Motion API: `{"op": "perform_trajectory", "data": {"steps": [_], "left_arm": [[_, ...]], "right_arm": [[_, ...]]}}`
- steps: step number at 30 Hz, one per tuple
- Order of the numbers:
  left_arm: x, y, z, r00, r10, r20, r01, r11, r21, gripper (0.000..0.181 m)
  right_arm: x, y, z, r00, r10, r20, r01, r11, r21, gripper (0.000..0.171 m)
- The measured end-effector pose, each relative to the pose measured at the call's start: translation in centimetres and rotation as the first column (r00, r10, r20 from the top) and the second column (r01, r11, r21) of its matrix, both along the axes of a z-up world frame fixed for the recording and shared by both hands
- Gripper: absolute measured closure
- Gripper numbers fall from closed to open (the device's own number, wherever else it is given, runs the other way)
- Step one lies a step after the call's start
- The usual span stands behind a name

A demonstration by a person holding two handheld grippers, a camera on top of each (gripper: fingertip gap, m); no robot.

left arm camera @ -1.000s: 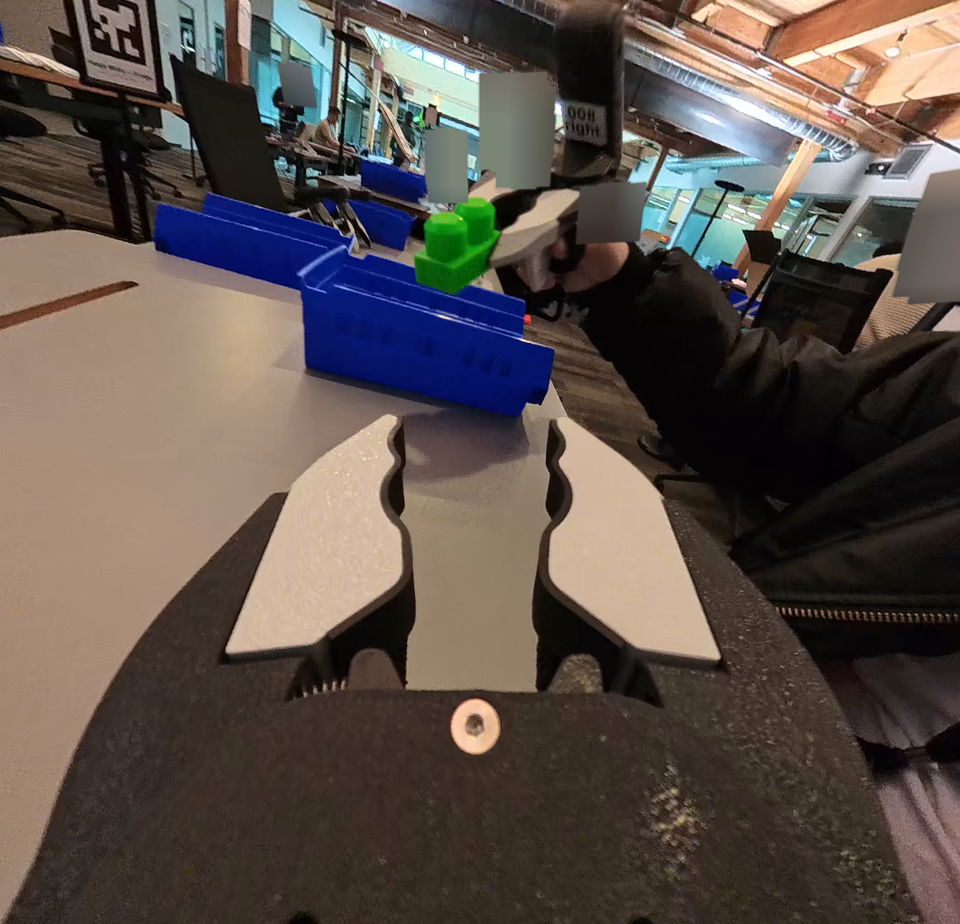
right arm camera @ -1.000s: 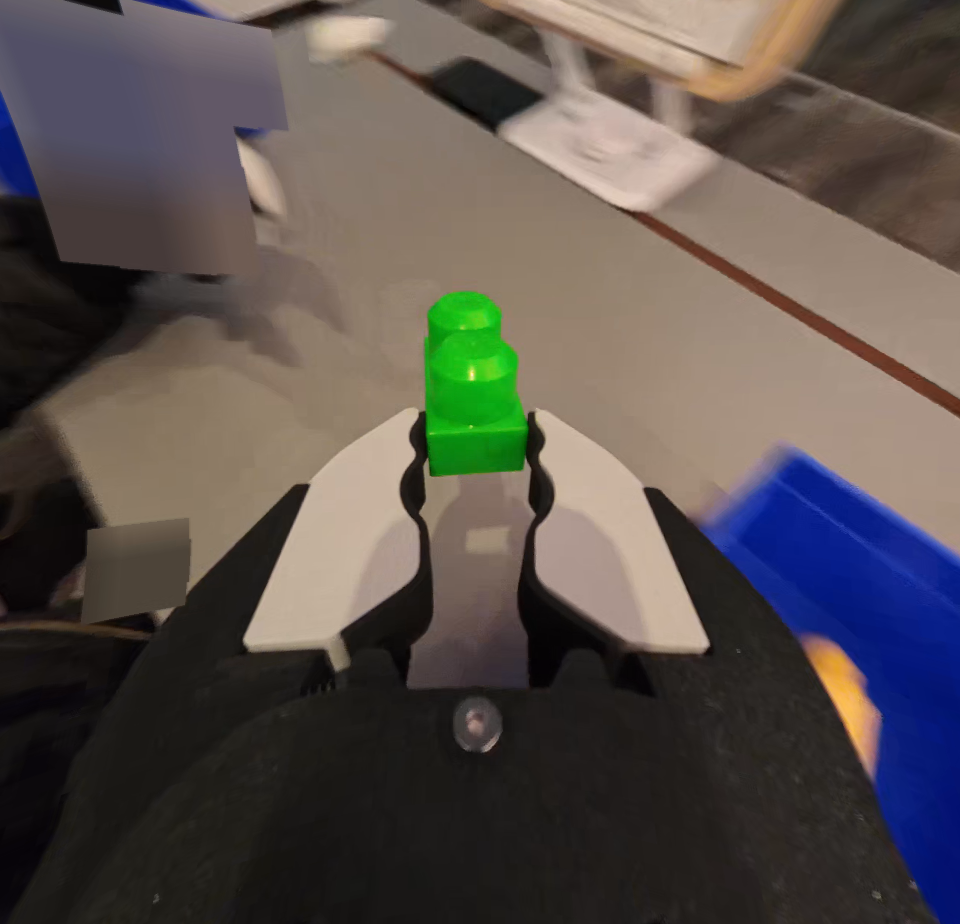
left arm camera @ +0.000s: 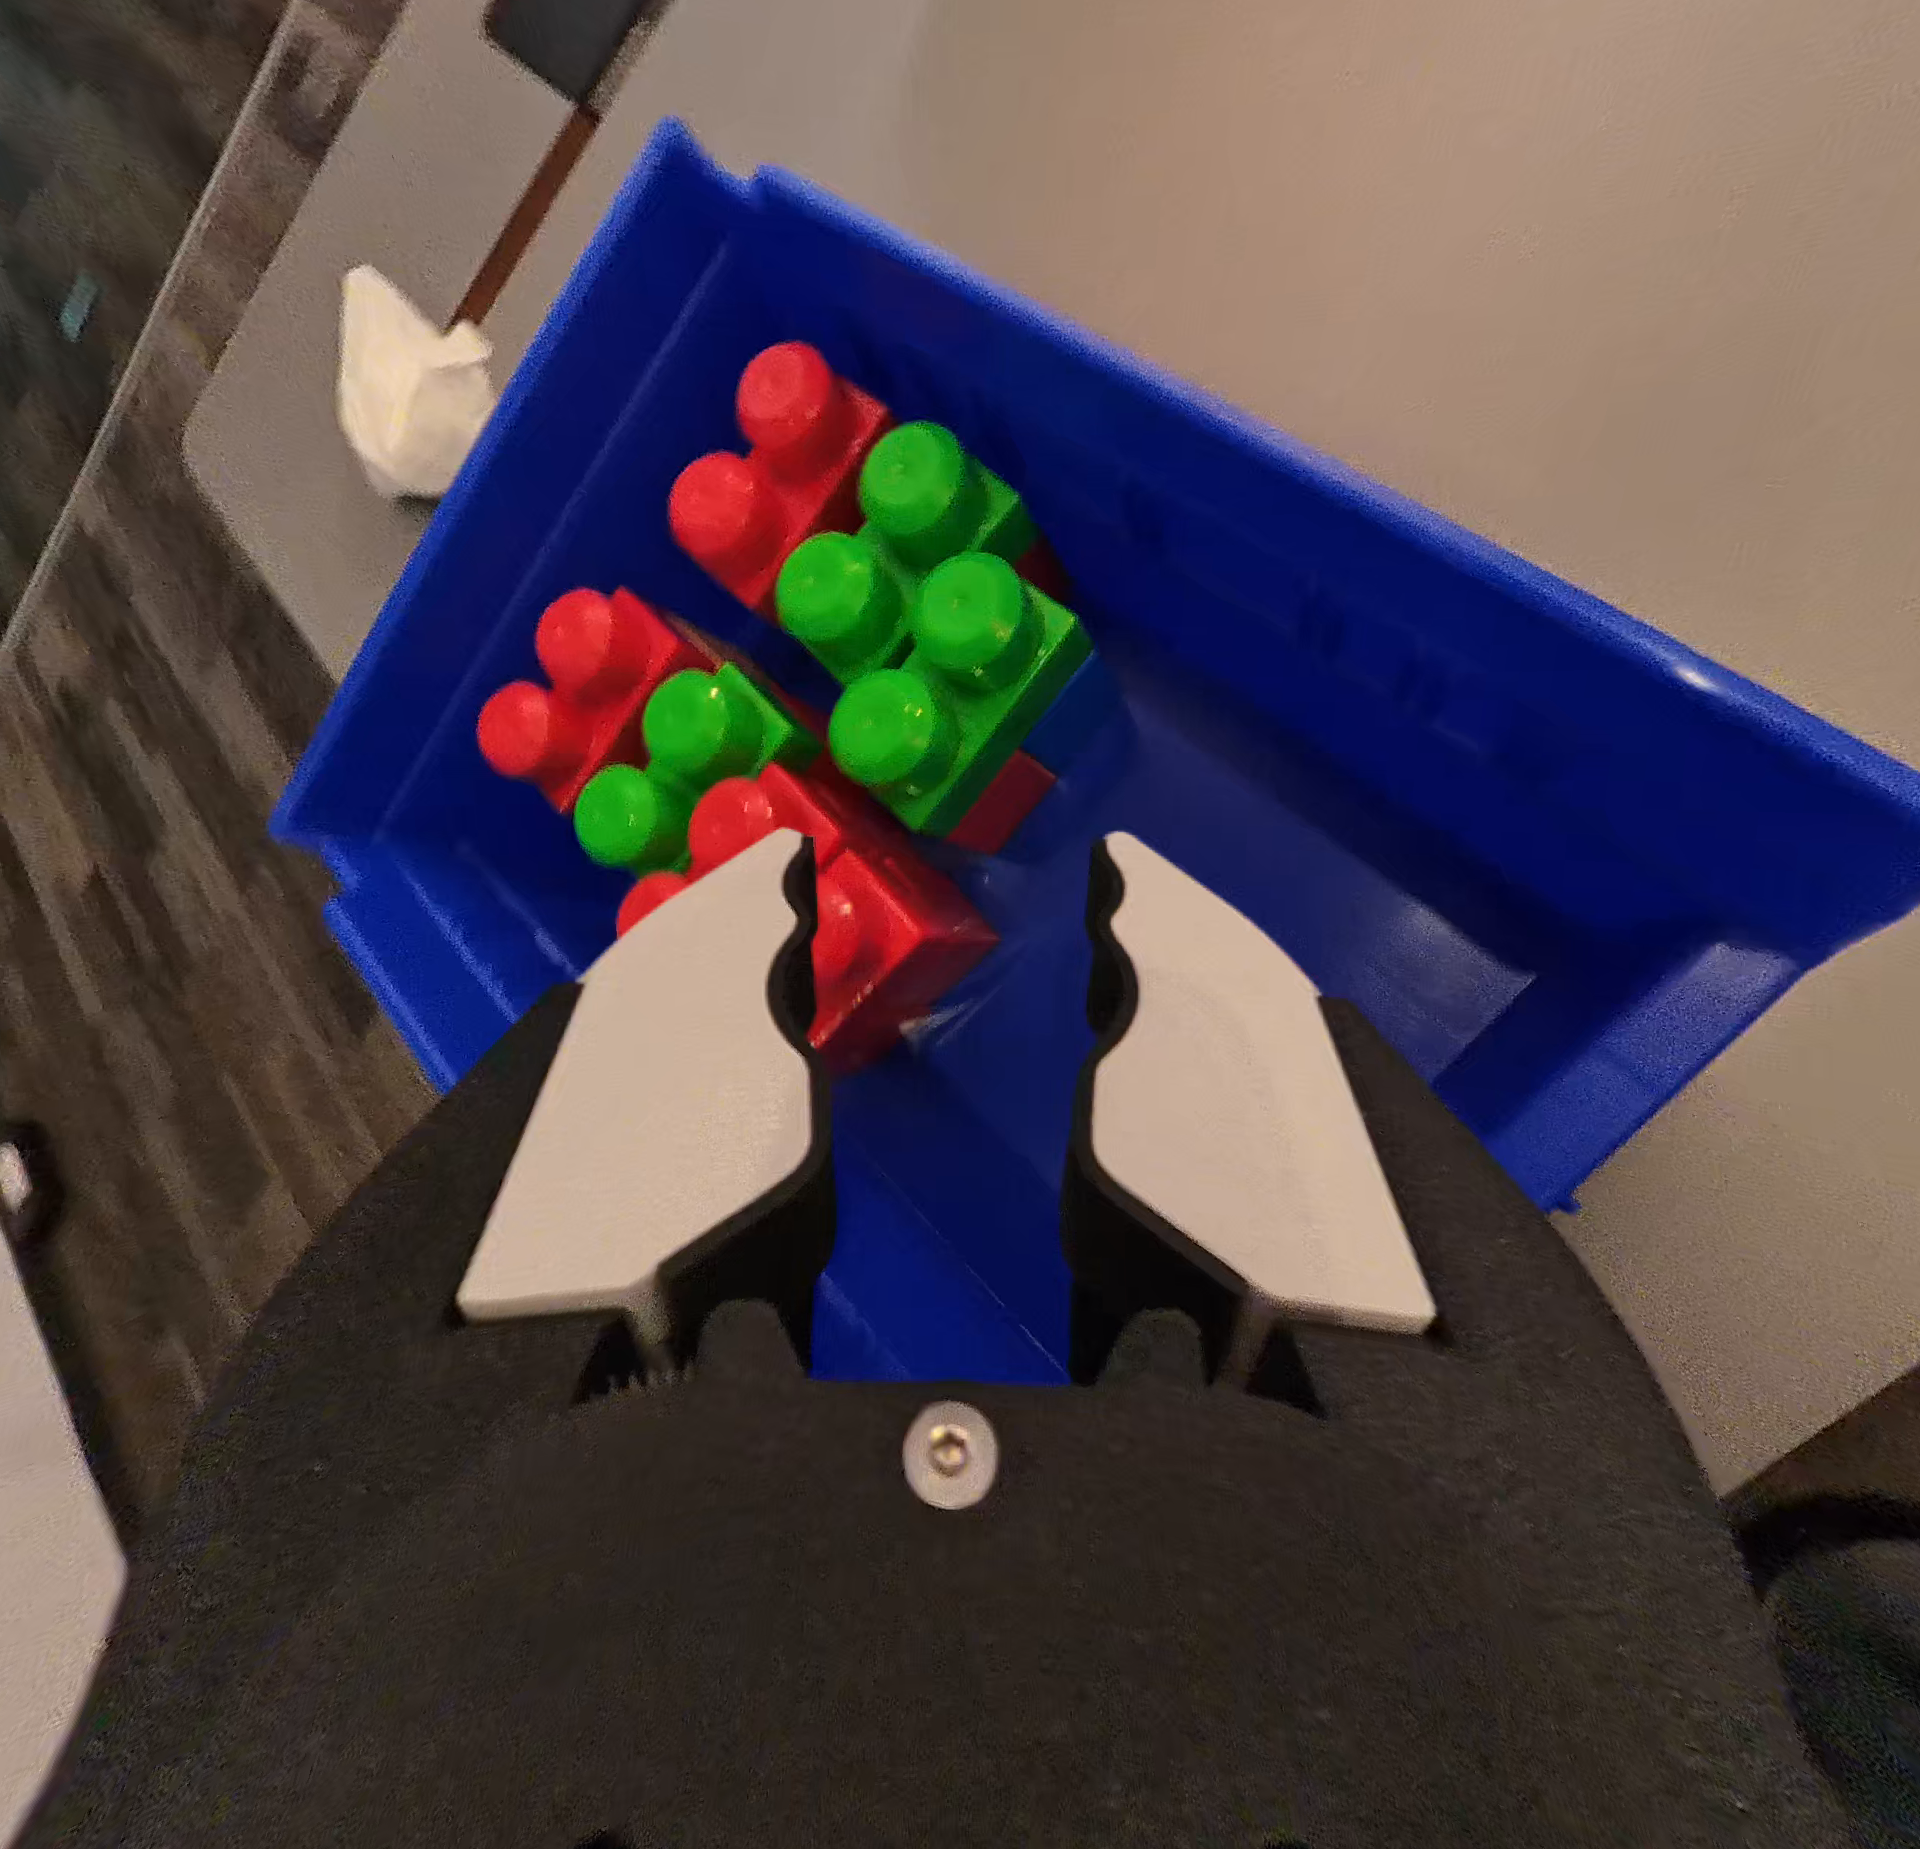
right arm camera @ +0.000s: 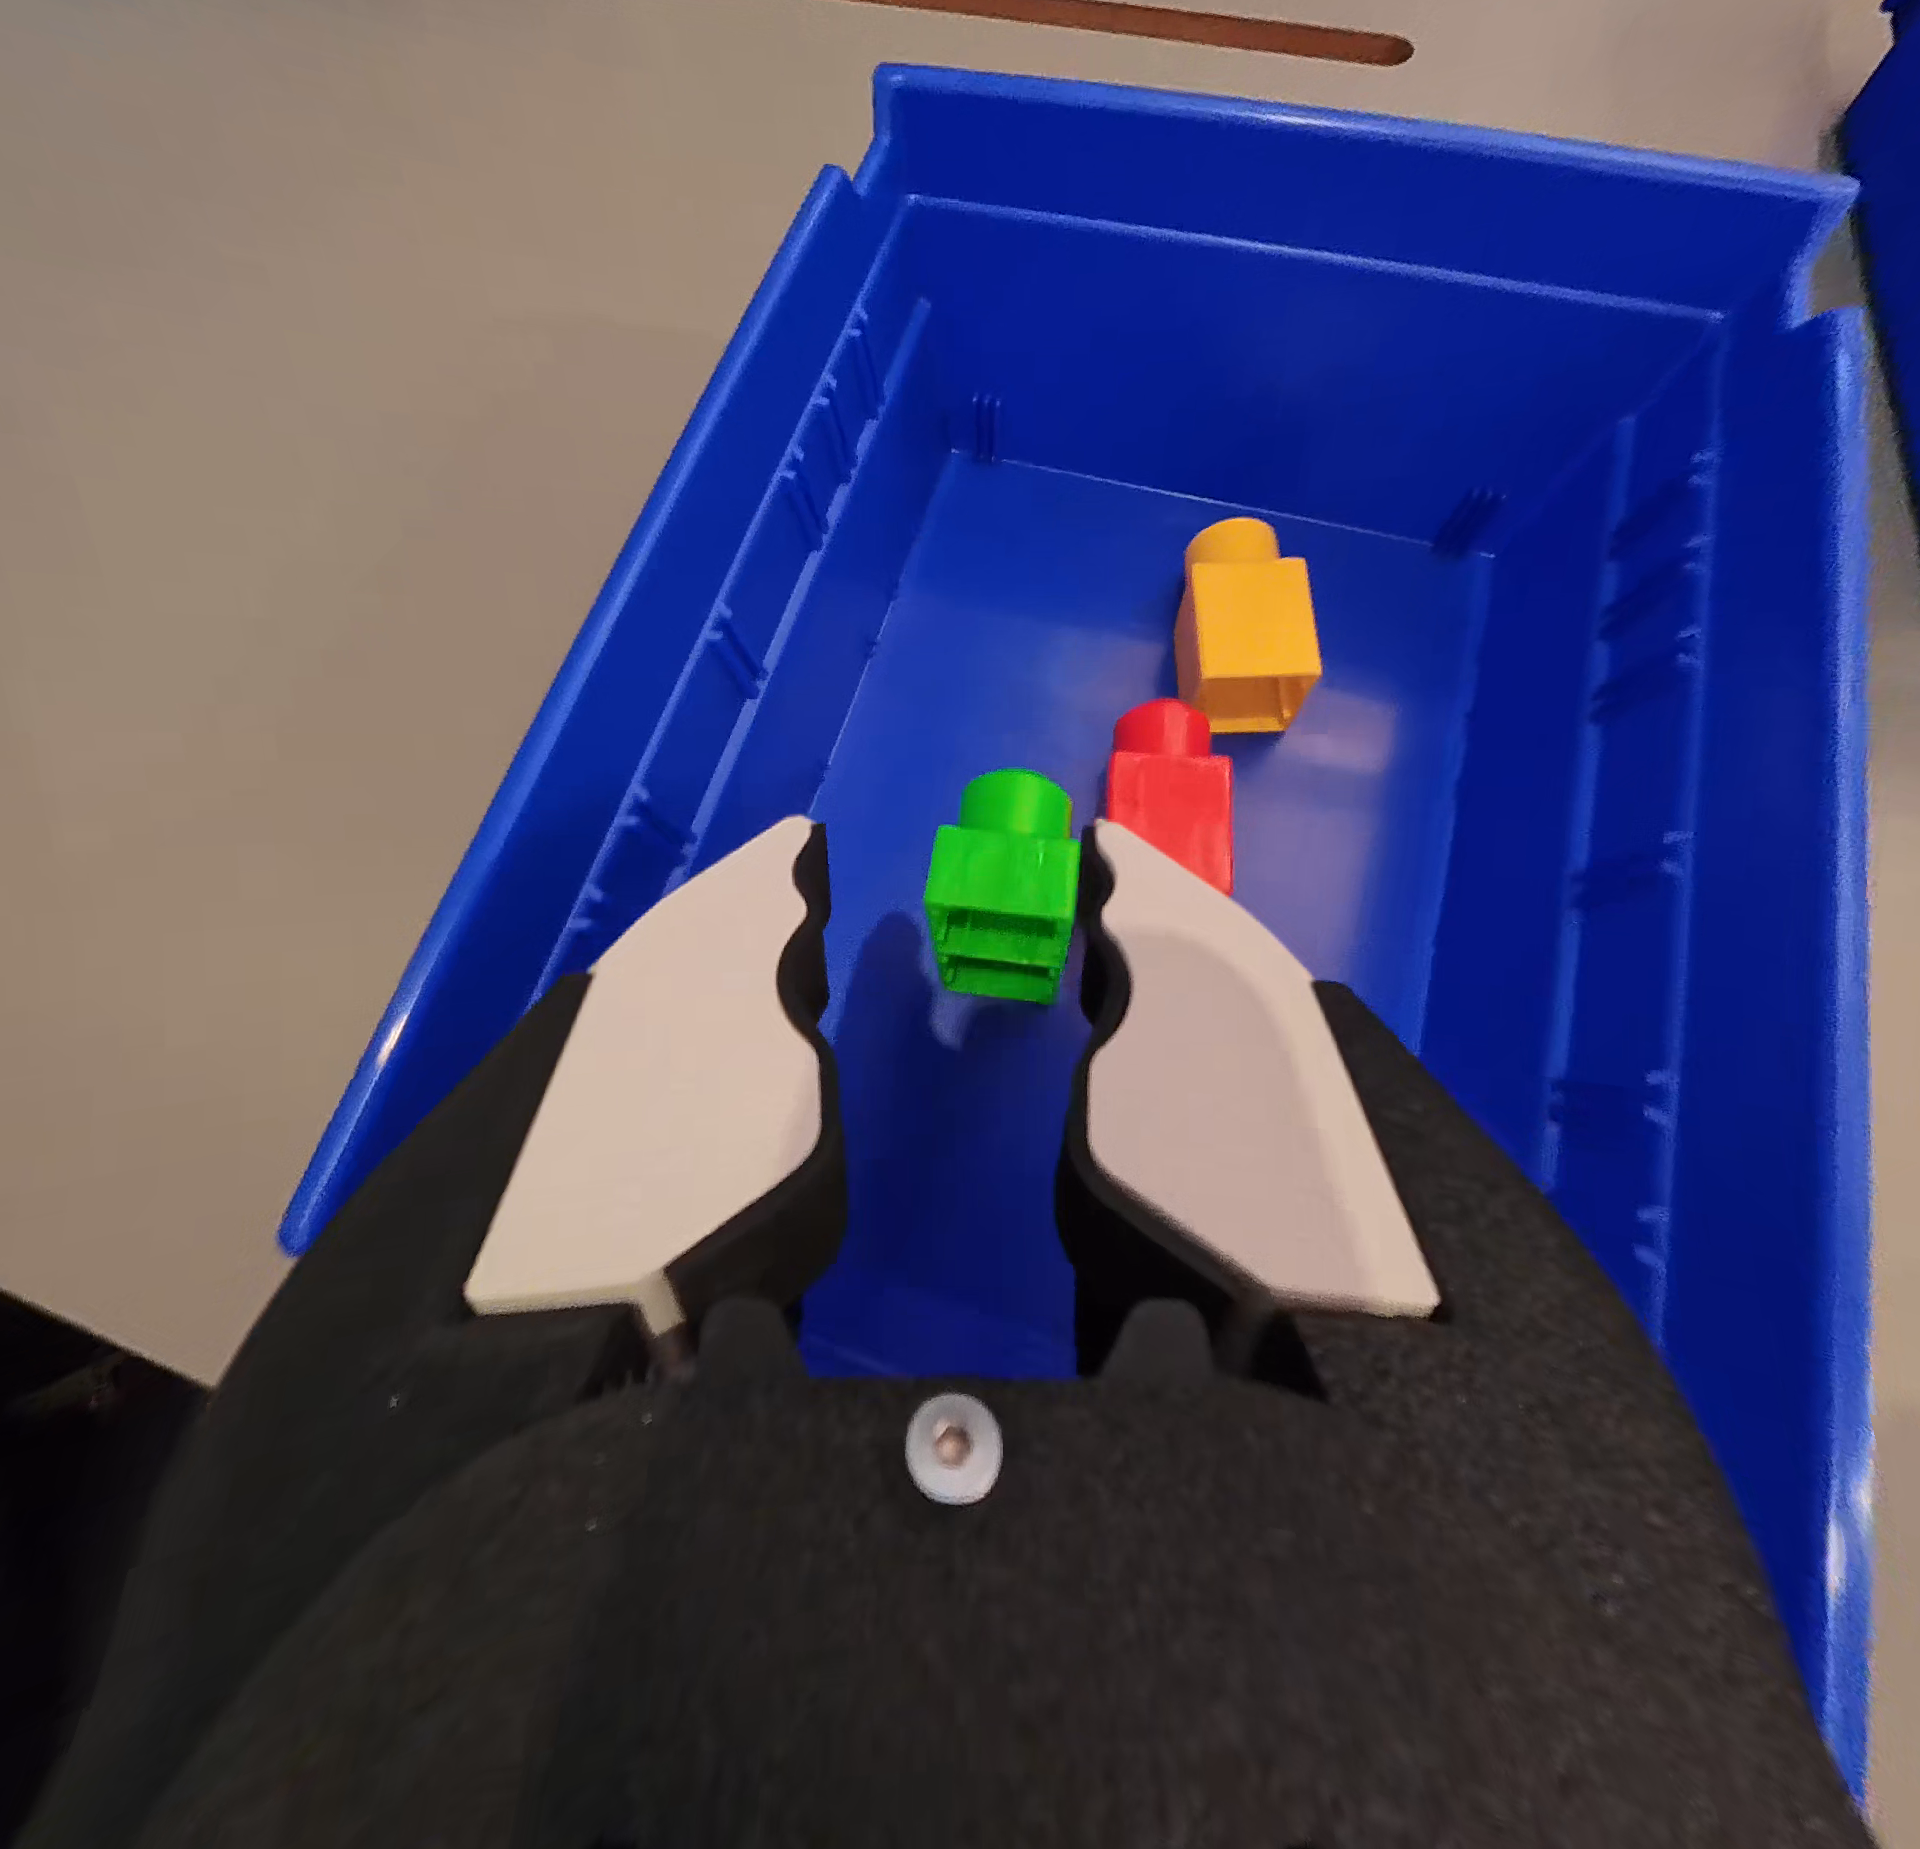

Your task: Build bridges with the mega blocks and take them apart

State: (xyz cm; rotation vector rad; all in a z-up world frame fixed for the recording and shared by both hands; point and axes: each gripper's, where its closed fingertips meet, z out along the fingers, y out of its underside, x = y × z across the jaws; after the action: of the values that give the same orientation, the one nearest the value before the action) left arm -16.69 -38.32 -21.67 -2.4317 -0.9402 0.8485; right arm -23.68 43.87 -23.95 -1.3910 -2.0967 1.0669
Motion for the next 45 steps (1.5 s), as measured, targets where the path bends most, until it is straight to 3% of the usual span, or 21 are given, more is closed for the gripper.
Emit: {"op": "perform_trajectory", "data": {"steps": [3, 7, 10, 16, 22, 28, 31, 35, 40, 43, 45], "left_arm": [[-2.1, 0.5, -0.6, 0.995, -0.099, 0.032, 0.102, 0.983, -0.152, 0.129], [-3.8, 0.8, -3.0, 0.976, -0.152, 0.158, 0.188, 0.95, -0.248, 0.131], [-4.3, 0.3, -5.1, 0.96, -0.128, 0.248, 0.195, 0.944, -0.266, 0.127], [-4.7, 1.4, -4.8, 0.967, -0.127, 0.22, 0.163, 0.975, -0.154, 0.142], [-3.5, 0.5, -1.2, 0.988, -0.06, 0.142, 0.073, 0.993, -0.093, 0.147], [-2.7, 1.8, 8.1, 0.995, 0.0, -0.096, 0.009, 0.995, 0.095, 0.147], [-2.8, 6.6, 13.2, 0.974, -0.032, -0.224, 0.093, 0.959, 0.268, 0.148], [-3.2, 17.9, 17.0, 0.924, -0.163, -0.345, 0.313, 0.842, 0.44, 0.148], [-2.7, 34.5, 17.4, 0.826, -0.372, -0.423, 0.562, 0.599, 0.571, 0.148], [-2.0, 41.8, 17.1, 0.776, -0.456, -0.436, 0.624, 0.454, 0.635, 0.151], [-1.9, 45.2, 16.5, 0.757, -0.489, -0.433, 0.636, 0.401, 0.659, 0.151]], "right_arm": [[1.1, 0.1, 0.4, 1.0, -0.002, 0.008, 0.002, 1.0, -0.031, 0.127], [2.3, 0.0, 0.6, 1.0, -0.002, 0.023, 0.004, 0.997, -0.074, 0.129], [2.9, -0.3, 0.5, 0.999, 0.011, 0.04, -0.008, 0.996, -0.089, 0.129], [2.7, -2.5, 1.1, 0.998, 0.064, 0.025, -0.061, 0.993, -0.106, 0.13], [2.0, -6.9, 4.1, 0.984, 0.169, -0.052, -0.173, 0.98, -0.096, 0.131], [2.2, -12.4, 6.7, 0.948, 0.295, -0.119, -0.302, 0.952, -0.054, 0.131], [2.4, -16.7, 8.3, 0.909, 0.378, -0.174, -0.397, 0.914, -0.086, 0.131], [3.8, -24.2, 10.7, 0.806, 0.527, -0.269, -0.579, 0.797, -0.175, 0.126], [5.3, -31.2, 13.2, 0.676, 0.618, -0.4, -0.73, 0.636, -0.25, 0.109], [4.8, -32.4, 13.9, 0.679, 0.594, -0.431, -0.729, 0.612, -0.307, 0.095], [5.1, -32.8, 14.0, 0.683, 0.601, -0.416, -0.731, 0.554, -0.399, 0.094]]}}
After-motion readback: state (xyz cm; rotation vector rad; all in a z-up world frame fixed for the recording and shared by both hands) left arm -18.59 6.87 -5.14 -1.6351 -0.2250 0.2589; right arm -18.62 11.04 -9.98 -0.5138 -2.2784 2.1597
